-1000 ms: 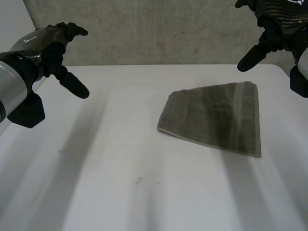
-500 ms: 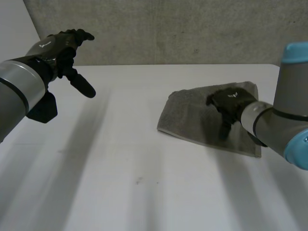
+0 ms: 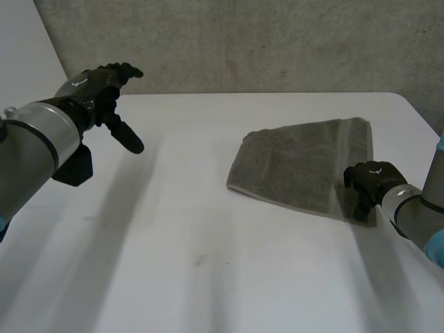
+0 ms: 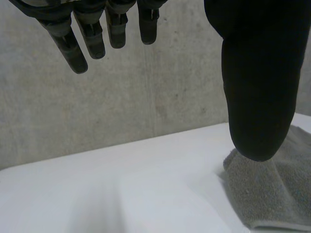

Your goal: Fold the towel.

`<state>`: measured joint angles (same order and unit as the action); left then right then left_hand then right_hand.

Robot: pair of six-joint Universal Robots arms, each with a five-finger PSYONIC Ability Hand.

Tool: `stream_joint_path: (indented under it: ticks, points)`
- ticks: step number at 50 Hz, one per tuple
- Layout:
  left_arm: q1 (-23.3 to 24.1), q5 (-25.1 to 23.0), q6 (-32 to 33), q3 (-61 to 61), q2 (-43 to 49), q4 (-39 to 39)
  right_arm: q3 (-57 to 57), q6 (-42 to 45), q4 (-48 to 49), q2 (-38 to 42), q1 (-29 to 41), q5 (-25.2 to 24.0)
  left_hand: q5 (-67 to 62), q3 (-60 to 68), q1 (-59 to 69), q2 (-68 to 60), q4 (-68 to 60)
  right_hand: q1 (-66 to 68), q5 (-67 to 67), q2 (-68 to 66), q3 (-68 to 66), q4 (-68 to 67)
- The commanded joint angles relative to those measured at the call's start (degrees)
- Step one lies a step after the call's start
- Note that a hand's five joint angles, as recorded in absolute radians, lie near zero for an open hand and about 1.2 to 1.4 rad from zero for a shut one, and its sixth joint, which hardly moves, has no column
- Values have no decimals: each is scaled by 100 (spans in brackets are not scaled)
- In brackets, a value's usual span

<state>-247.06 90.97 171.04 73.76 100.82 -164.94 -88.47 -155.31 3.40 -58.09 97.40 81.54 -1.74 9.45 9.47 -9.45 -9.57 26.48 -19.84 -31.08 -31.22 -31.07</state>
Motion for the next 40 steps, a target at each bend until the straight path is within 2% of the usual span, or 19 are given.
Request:
stream_joint_path:
  ticks: [1,9,16,26,30,31,32,33,34,36,40]
  points:
    - [9,0,0,-37,324,-3,23,27,-15,166,-80,-129,153,76,75,-77,-65,883,-547,-423,-410,-425]
    - [52,0,0,-37,685,-188,67,44,73,272,-80,-138,153,76,75,-77,-64,1001,-665,-541,-528,-542]
    - [88,0,0,-46,852,-232,93,193,301,368,-89,-129,153,76,75,-77,-64,1891,-1555,-1431,-1418,-1432]
    - [88,9,0,-54,887,-241,207,299,477,500,-89,-138,153,76,75,-77,-64,2430,-2094,-1970,-1957,-1971]
    - [96,0,0,-46,896,-249,295,299,556,535,-89,-129,153,76,75,-77,-64,2986,-2650,-2526,-2513,-2527]
    - [96,0,0,-46,922,-276,339,299,600,535,-89,-129,153,76,75,-77,-64,3502,-3166,-3042,-3029,-3043]
    - [96,0,0,-46,922,-276,383,299,643,492,-98,-129,153,76,75,-77,-64,4473,-4137,-4013,-4000,-4015]
    - [96,0,9,-37,992,-328,383,299,644,491,-98,-129,153,76,75,-77,-64,4483,-4147,-4023,-4010,-4024]
    - [96,0,9,-37,993,-329,409,299,670,422,-107,-138,153,76,75,-77,-64,5343,-5007,-4883,-4870,-4884]
    - [140,0,9,-28,1202,-512,436,290,679,307,-107,-155,153,76,75,-77,-64,5352,-5016,-4892,-4878,-4893]
    - [202,0,0,-37,1529,-777,314,211,591,-420,-54,-121,153,76,75,-77,-64,5352,-5016,-4892,-4878,-4893]
